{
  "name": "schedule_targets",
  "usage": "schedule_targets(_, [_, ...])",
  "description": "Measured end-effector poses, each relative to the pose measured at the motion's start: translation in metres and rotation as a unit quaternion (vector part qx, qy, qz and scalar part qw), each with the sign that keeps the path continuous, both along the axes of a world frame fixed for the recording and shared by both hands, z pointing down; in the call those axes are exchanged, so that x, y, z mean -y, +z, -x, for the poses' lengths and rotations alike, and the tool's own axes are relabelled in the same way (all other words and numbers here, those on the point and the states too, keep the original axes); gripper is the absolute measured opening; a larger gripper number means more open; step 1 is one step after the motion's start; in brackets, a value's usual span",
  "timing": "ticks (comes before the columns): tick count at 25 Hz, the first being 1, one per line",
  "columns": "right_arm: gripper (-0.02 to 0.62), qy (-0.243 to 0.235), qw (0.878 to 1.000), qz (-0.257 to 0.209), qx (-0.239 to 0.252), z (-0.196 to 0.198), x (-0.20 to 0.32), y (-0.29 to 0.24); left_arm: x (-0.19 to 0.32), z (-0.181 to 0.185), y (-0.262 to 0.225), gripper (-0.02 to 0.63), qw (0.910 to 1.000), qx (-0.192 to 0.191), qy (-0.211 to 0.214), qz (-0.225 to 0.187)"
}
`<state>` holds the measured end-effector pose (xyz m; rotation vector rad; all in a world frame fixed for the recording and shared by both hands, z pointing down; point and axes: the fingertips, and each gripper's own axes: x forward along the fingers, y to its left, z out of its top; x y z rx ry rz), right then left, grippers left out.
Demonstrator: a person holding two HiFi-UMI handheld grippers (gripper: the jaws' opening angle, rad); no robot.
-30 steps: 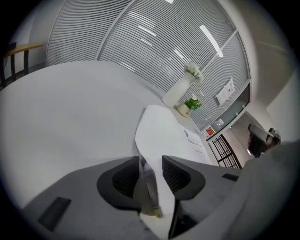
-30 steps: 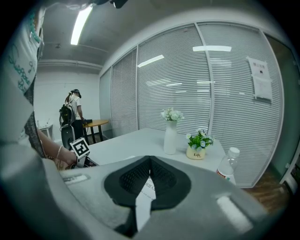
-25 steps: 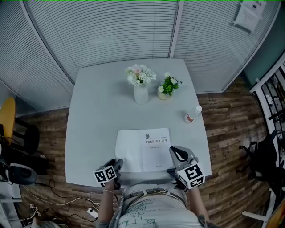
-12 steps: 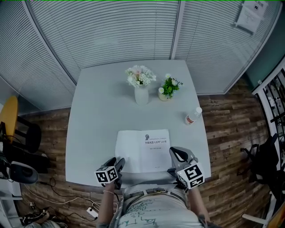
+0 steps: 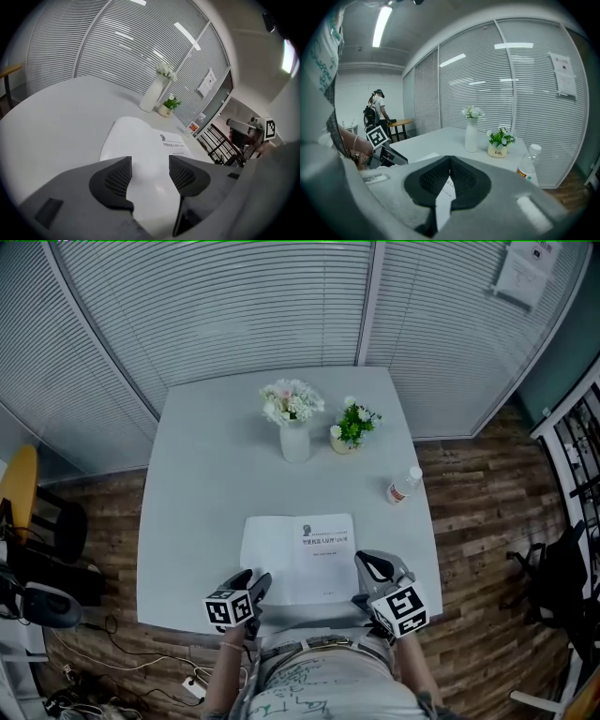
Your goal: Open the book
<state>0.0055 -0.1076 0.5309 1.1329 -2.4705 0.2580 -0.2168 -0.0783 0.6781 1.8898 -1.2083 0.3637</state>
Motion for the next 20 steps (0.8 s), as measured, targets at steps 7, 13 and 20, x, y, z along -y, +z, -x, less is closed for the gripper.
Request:
schedule_targets(7, [0.003,0.000,1.000,0.005,0.000,-0.005,0.002,0.002,-0.003,-0.042,-0.020,0.134,0.9967,0.005,0.075,-0.028])
schedule_targets(13, [0.002,-0.005,1.000,0.006,-0.006,-0.012,0.001,0.001,-0.002,-0.067,-0.033,0.001,0.9929,0.009,0.104,-0.056])
schedule_targets(20, [0.002,-0.004,1.000,0.006,-0.006,-0.021,-0.003,0.002,-0.004,-0.100,-0.051,-0.002,0.9868,0.003,0.140,-0.082])
